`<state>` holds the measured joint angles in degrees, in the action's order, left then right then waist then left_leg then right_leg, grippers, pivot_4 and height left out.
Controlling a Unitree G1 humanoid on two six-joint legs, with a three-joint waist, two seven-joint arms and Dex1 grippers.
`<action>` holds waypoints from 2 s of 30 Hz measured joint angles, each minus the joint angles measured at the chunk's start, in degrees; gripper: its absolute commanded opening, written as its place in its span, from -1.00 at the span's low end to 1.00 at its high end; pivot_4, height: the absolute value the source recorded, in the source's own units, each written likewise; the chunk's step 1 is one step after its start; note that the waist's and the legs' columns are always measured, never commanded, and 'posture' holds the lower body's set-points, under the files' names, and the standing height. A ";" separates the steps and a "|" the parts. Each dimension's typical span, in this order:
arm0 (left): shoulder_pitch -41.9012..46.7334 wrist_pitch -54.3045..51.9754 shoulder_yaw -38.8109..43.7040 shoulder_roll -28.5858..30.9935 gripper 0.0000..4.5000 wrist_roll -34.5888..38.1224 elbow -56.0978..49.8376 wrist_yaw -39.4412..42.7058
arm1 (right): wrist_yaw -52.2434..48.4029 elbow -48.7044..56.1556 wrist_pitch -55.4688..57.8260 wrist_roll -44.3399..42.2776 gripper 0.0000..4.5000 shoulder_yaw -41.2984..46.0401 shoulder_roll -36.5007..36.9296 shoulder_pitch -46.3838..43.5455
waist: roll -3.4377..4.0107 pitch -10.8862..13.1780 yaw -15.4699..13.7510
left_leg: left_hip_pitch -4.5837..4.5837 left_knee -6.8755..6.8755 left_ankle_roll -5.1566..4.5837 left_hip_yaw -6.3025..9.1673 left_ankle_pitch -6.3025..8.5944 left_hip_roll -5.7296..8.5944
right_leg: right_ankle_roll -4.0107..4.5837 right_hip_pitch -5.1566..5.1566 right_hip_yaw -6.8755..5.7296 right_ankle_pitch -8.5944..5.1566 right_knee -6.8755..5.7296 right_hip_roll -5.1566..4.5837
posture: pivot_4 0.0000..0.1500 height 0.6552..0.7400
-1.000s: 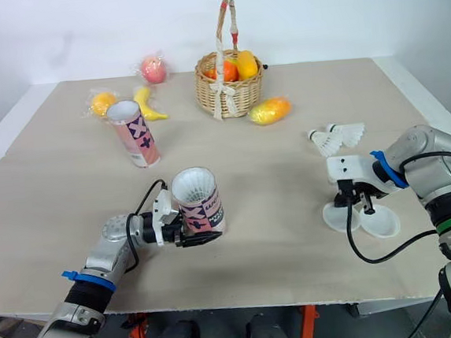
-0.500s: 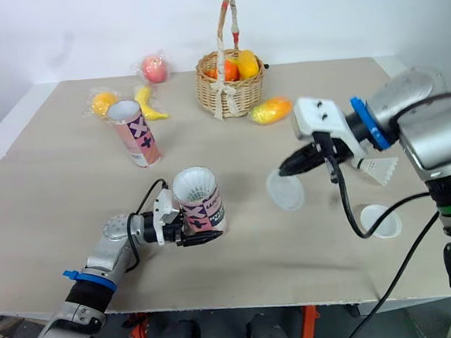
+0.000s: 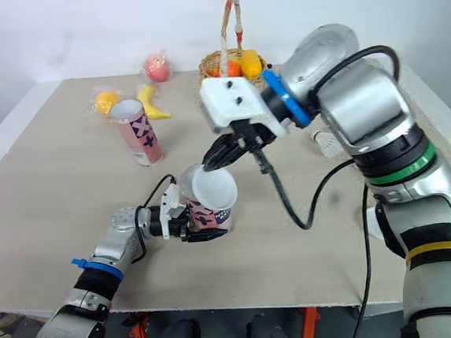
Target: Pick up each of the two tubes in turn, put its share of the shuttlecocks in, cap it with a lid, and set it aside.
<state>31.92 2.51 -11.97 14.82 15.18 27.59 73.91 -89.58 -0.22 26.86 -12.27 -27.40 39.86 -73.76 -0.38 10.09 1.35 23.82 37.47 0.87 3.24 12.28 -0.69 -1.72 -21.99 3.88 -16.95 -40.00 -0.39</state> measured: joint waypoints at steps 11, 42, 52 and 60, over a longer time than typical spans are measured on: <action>-0.50 -0.15 0.33 0.44 0.37 -0.03 -0.63 0.15 | 0.11 -9.61 -14.90 10.72 -0.97 -4.25 -4.81 -3.06 | 0.00 0.00 0.05 | -0.02 -0.02 0.00 0.03 0.00 -0.05 | 0.09 -0.02 -0.08 0.05 0.00 0.05 | 1.00 1.00; -1.85 -0.21 0.58 2.02 0.37 -0.65 -1.86 -0.97 | 3.97 -4.73 -28.11 21.04 0.55 -1.62 -7.89 0.34 | -0.03 -0.04 1.23 | -0.59 -0.12 0.00 0.02 0.00 -0.14 | 0.32 0.47 -0.17 0.13 0.00 0.20 | 1.00 1.00; -2.11 -0.45 0.78 2.05 0.37 -0.45 -2.55 -0.94 | 0.07 -13.48 -15.05 12.18 0.73 2.51 -10.68 -4.53 | -0.03 -0.01 1.28 | -0.51 -0.23 0.00 0.07 0.00 -0.17 | 0.38 0.37 -0.18 0.06 0.00 0.13 | 1.00 1.00; -2.48 -0.47 0.84 1.86 0.37 -0.14 -2.86 -1.05 | -0.36 -12.87 -6.14 -0.12 -0.06 4.92 -4.23 -4.23 | -0.08 -0.01 1.27 | -0.52 -0.43 0.00 0.08 0.00 -0.08 | 0.30 0.35 -0.16 -0.04 0.01 0.01 | 1.00 1.00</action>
<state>29.44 2.04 -11.13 16.68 15.04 24.73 72.86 -89.94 -13.09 20.72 -12.39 -22.47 35.63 -77.99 -0.47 10.08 2.62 23.31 37.05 0.86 3.32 12.28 -0.78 -1.42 -21.64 3.73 -16.99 -39.99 -0.38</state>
